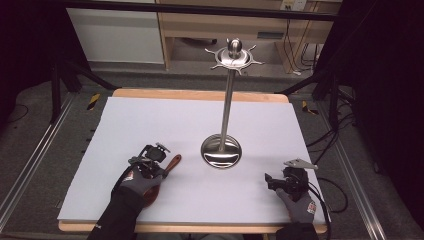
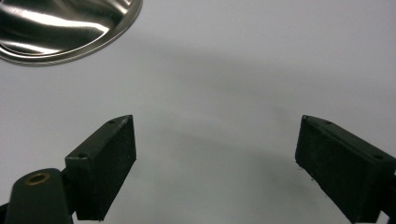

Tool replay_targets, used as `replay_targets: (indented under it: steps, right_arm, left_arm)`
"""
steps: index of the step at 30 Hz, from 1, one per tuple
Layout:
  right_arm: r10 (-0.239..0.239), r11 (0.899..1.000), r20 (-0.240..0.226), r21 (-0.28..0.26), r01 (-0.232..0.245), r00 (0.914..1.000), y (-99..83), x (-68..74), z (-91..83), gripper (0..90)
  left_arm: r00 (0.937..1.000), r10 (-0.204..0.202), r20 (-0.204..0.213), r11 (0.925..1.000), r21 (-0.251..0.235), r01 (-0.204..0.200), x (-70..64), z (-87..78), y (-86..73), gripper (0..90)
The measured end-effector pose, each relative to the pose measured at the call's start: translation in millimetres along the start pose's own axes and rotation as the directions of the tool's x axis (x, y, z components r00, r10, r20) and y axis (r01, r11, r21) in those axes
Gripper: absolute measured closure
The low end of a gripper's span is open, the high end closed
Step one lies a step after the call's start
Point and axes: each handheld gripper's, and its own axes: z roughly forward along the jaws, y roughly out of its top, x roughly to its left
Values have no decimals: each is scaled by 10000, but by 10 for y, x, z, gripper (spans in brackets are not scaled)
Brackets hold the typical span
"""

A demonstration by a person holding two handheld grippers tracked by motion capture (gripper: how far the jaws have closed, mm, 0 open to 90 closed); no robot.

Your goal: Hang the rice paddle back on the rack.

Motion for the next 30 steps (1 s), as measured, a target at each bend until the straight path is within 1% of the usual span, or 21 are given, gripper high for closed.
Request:
replay_targets:
  steps: [6,9,11,14,16,19,22,24,30]
  right_arm:
    - [19,10000,-21,20,-19,10000,0,1,0,127]
    - [-25,10000,-29,26,25,10000,1,-4,1,127]
    - [31,10000,-29,43,-31,10000,0,1,1,127]
    - [4,10000,-8,16,-4,10000,2,-1,1,127]
    - [26,10000,-47,58,-26,10000,2,2,4,127]
    - [-65,10000,-28,70,65,10000,1,0,11,128]
    - [17,10000,-42,79,-16,10000,2,5,9,129]
    - [-73,9999,-59,77,74,10000,2,-3,13,129]
    - [-52,10000,-38,70,52,10000,1,1,9,130]
  left_arm:
    - [9999,68,-95,9998,183,-67,-17,2,26,781]
    - [9995,240,-213,9993,274,-234,-32,2,38,781]
    - [9997,184,-160,9995,271,-180,-33,3,37,781]
    - [9996,256,-151,9996,156,-253,-22,0,23,782]
    - [9997,240,-58,9997,73,-240,-10,-3,14,781]
    - [9996,281,-61,9996,-19,-281,-12,-7,4,782]
    - [9996,278,13,9994,-182,-278,-6,-38,-12,782]
    - [9996,291,-22,9992,-260,-291,6,-57,-22,783]
    - [9995,319,1,9981,-526,-319,14,-106,-71,783]
